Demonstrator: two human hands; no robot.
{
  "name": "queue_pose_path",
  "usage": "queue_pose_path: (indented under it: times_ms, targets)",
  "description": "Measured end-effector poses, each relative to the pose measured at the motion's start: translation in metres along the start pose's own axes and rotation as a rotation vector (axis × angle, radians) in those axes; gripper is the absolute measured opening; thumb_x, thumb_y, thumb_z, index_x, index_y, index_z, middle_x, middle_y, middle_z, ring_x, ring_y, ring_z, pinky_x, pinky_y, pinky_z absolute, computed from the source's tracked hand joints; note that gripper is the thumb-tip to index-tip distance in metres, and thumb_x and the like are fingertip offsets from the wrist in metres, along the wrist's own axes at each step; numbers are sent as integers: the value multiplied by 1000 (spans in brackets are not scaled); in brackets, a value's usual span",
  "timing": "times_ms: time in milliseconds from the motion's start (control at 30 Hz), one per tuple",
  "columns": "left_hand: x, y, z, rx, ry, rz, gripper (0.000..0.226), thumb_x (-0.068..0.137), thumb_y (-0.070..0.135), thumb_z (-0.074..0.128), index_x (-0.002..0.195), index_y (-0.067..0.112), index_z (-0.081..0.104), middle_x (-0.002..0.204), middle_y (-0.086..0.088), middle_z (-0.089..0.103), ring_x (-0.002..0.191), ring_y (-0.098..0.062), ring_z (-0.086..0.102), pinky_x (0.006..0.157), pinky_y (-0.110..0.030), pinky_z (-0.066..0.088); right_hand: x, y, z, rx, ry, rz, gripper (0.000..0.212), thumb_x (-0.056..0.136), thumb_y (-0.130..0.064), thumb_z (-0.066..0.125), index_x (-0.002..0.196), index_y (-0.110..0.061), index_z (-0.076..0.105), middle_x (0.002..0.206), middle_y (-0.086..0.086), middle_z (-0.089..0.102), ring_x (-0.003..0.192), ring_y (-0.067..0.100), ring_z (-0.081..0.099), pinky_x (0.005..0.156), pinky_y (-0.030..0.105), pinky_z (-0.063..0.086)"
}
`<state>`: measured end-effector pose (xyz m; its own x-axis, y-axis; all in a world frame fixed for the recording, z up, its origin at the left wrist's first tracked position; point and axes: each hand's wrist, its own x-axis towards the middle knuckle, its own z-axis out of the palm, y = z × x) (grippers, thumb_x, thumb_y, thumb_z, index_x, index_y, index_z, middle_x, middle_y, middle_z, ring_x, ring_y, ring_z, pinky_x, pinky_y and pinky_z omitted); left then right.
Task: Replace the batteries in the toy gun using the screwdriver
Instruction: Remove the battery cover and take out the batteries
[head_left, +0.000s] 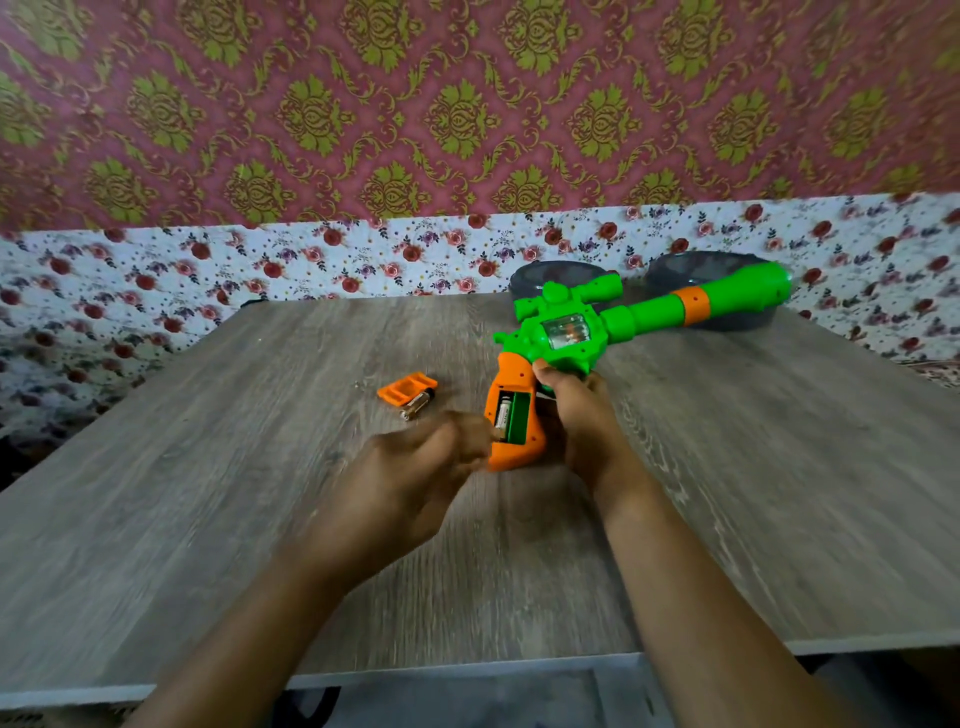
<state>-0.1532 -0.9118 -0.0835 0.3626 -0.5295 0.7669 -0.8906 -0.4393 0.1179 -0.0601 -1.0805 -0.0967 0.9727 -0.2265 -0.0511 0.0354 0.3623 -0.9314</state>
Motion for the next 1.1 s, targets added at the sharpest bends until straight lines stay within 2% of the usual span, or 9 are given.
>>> queue_pose_path:
  times_ms: [200,333,433,533,667,733,800,900,1100]
  targets:
    - [-7,15,6,340,-226,216,14,98,27,42,107,22,52,105,-5,70,101,-21,67,73,-29,58,0,-6,-5,14,102,-28,12,84,-5,62,93,-10,57,82,6,60,68,17,57,66,28,48]
    - [-8,12,9,476,-188,422,17,94,16,51,109,21,49,100,-8,71,98,-23,68,73,-29,56,0,-5,-3,7,117,-15,14,83,-6,63,78,-14,53,82,5,60,82,23,59,81,39,50]
    - [-5,8,9,275,65,91,21,95,28,48,115,23,47,97,-3,72,87,-12,68,69,-27,56,-3,-4,-1,23,86,-9,8,84,-6,61,92,-8,61,87,10,63,81,26,60,79,43,52]
    - [-1,-1,6,6,398,-349,38,86,28,56,121,27,41,96,24,66,93,8,63,80,-8,49,-4,-7,-2,63,51,23,14,86,-8,59,100,-10,57,79,6,59,69,20,57,63,31,48]
    - [12,-12,-1,-335,597,-598,25,89,18,49,103,36,41,82,9,58,81,-18,63,77,-41,56,-4,-8,-1,58,19,35,15,87,-7,57,77,-15,51,76,3,57,65,16,55,45,19,46]
    - [29,-10,0,-372,506,-696,17,93,14,45,99,30,45,75,8,52,65,-11,57,58,-28,49,-3,-7,0,62,6,13,9,87,-7,57,84,-15,53,79,4,58,65,15,55,40,13,44]
    - [45,-13,5,-94,198,-788,3,94,23,51,92,21,51,70,8,52,61,-8,54,51,-18,41,-4,-9,2,46,19,-7,17,86,-7,58,102,-10,53,85,7,58,67,14,55,39,13,44]
    - [54,-14,22,322,-265,-819,37,79,57,61,73,22,48,66,6,49,66,-15,52,52,-27,31,-3,-8,3,-28,59,-85,36,84,-7,61,118,-1,51,94,10,60,78,21,62,60,25,55]
    - [46,-31,37,277,-228,-894,38,72,50,72,82,14,65,75,1,59,74,-18,57,56,-29,33,-3,-8,4,-100,74,-193,38,82,-7,64,117,-1,52,100,14,63,93,28,63,88,44,52]
